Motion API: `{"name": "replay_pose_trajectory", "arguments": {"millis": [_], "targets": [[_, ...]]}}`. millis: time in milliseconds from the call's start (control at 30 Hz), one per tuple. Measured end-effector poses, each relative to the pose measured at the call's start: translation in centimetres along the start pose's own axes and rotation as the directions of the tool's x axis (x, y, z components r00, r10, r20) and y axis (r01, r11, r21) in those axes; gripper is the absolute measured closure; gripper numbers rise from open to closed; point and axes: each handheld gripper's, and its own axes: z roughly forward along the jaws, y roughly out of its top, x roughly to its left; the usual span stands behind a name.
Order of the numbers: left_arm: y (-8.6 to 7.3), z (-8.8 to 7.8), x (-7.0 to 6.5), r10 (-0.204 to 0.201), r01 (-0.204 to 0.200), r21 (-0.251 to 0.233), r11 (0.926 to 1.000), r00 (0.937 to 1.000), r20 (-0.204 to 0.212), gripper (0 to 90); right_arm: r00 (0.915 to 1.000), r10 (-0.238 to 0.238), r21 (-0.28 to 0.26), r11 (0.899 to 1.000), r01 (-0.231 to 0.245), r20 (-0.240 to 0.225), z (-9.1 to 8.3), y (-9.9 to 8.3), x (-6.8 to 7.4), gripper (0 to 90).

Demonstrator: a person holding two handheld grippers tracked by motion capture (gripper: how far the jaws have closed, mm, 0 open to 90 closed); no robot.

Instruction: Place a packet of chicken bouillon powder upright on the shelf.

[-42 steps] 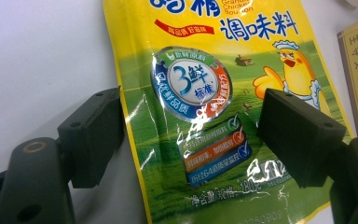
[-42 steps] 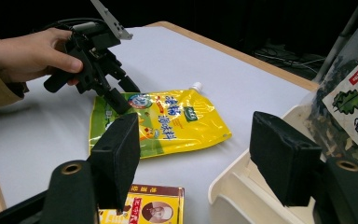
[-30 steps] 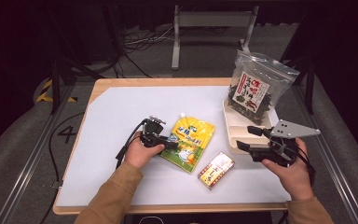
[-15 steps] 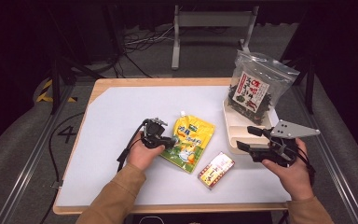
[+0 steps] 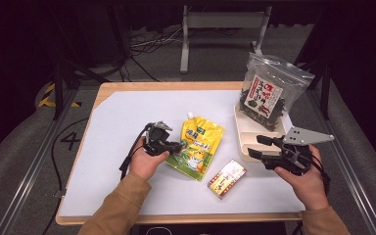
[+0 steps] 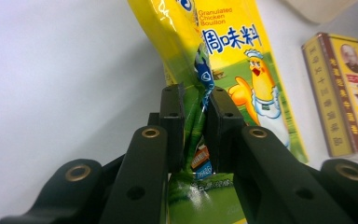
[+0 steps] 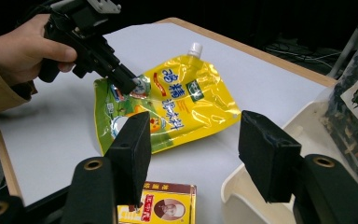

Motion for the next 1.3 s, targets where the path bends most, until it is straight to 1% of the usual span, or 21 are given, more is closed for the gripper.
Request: {"name": "replay_pose_trajectory", "arguments": {"millis": [67, 100, 167, 300, 367, 467, 533, 600, 633, 667, 700, 800, 833, 900, 967, 1033, 1067, 1133, 1200, 1233, 1300], "targets": [[0.0, -0.8, -0.2, 0.014, -0.014, -0.024, 0.9996, 0.9999, -0.001, 78.7, 0.9999, 0.011, 0.001, 1.000, -0.011, -0.005, 0.1, 0.0, 0.0, 44.6], [0.0, -0.8, -0.2, 0.014, -0.014, -0.024, 0.9996, 0.9999, -0.001, 78.7, 0.9999, 0.011, 0.001, 1.000, -0.011, -0.005, 0.1, 0.0, 0.0, 44.6], [0.1, -1.5, -0.3, 0.019, -0.019, -0.050, 0.9986, 0.9998, 0.006, 78.8, 0.9996, 0.025, 0.007, 1.000, -0.025, -0.016, 0.2, 0.1, 0.0, 42.9], [0.1, -2.6, -0.6, 0.023, -0.021, -0.083, 0.9963, 0.9996, 0.017, 78.9, 0.9982, 0.051, 0.021, 0.999, -0.050, -0.032, 0.7, 0.2, 0.0, 40.7], [0.1, -3.1, -0.7, 0.025, -0.022, -0.102, 0.9945, 0.9993, 0.027, 78.9, 0.9978, 0.057, 0.026, 0.998, -0.056, -0.033, 0.9, 0.2, 0.0, 40.4], [0.2, -3.8, -1.1, 0.036, -0.032, -0.125, 0.9917, 0.9989, 0.030, 78.9, 0.9974, 0.065, 0.033, 0.997, -0.064, -0.033, 1.2, 0.3, 0.0, 39.9], [0.2, -4.4, -1.4, 0.033, -0.026, -0.153, 0.9879, 0.9985, 0.044, 79.0, 0.9969, 0.072, 0.040, 0.997, -0.071, -0.031, 1.4, 0.3, 0.0, 39.6], [0.3, -4.9, -1.7, 0.048, -0.038, -0.172, 0.9843, 0.9971, 0.058, 79.0, 0.9961, 0.081, 0.043, 0.996, -0.080, -0.036, 1.7, 0.4, -0.1, 38.5], [0.3, -4.9, -1.7, 0.048, -0.038, -0.172, 0.9843, 0.9971, 0.058, 78.9, 0.9961, 0.081, 0.043, 0.996, -0.080, -0.036, 1.7, 0.4, -0.1, 38.5], [0.4, -5.2, -1.9, 0.054, -0.042, -0.179, 0.9830, 0.9964, 0.066, 78.9, 0.9952, 0.088, 0.048, 0.995, -0.086, -0.042, 2.0, 0.5, -0.2, 37.0], [0.4, -5.5, -2.2, 0.062, -0.048, -0.186, 0.9813, 0.9954, 0.072, 78.9, 0.9947, 0.093, 0.069, 0.994, -0.090, -0.043, 2.5, 0.7, -0.2, 36.6], [0.5, -6.1, -2.7, 0.072, -0.052, -0.205, 0.9773, 0.9930, 0.093, 78.9, 0.9945, 0.092, 0.081, 0.993, -0.088, -0.050, 2.9, 1.0, -0.1, 36.4], [0.5, -6.1, -2.7, 0.072, -0.052, -0.205, 0.9773, 0.9930, 0.093, 78.9, 0.9945, 0.092, 0.081, 0.993, -0.088, -0.050, 2.9, 1.0, -0.1, 36.4], [0.5, -6.5, -3.1, 0.087, -0.063, -0.218, 0.9740, 0.9911, 0.101, 78.9, 0.9940, 0.094, 0.084, 0.992, -0.090, -0.055, 3.2, 1.3, -0.1, 36.1], [0.5, -7.0, -3.6, 0.101, -0.075, -0.231, 0.9699, 0.9897, 0.101, 78.9, 0.9917, 0.110, 0.091, 0.990, -0.104, -0.066, 3.8, 1.6, -0.2, 35.3], [0.5, -7.1, -3.7, 0.104, -0.076, -0.235, 0.9689, 0.9890, 0.106, 78.9, 0.9911, 0.113, 0.094, 0.990, -0.106, -0.070, 3.9, 1.6, -0.2, 34.6], [0.6, -7.3, -3.9, 0.113, -0.086, -0.243, 0.9661, 0.9887, 0.099, 78.9, 0.9873, 0.135, 0.106, 0.986, -0.125, -0.085, 4.4, 1.9, -0.3, 32.4], [0.6, -7.3, -4.1, 0.129, -0.101, -0.249, 0.9631, 0.9868, 0.098, 78.9, 0.9853, 0.143, 0.109, 0.985, -0.133, -0.093, 4.7, 2.1, -0.3, 32.5], [0.6, -7.3, -4.2, 0.131, -0.102, -0.253, 0.9620, 0.9862, 0.101, 78.9, 0.9850, 0.144, 0.113, 0.985, -0.133, -0.095, 5.0, 2.2, -0.4, 32.5], [0.6, -7.3, -4.4, 0.133, -0.101, -0.256, 0.9614, 0.9852, 0.108, 78.9, 0.9834, 0.151, 0.118, 0.983, -0.139, -0.101, 5.2, 2.4, -0.4, 32.5], [0.6, -7.3, -4.5, 0.145, -0.110, -0.269, 0.9567, 0.9828, 0.114, 78.9, 0.9792, 0.167, 0.126, 0.980, -0.153, -0.114, 5.7, 2.5, -0.4, 32.5]]}}
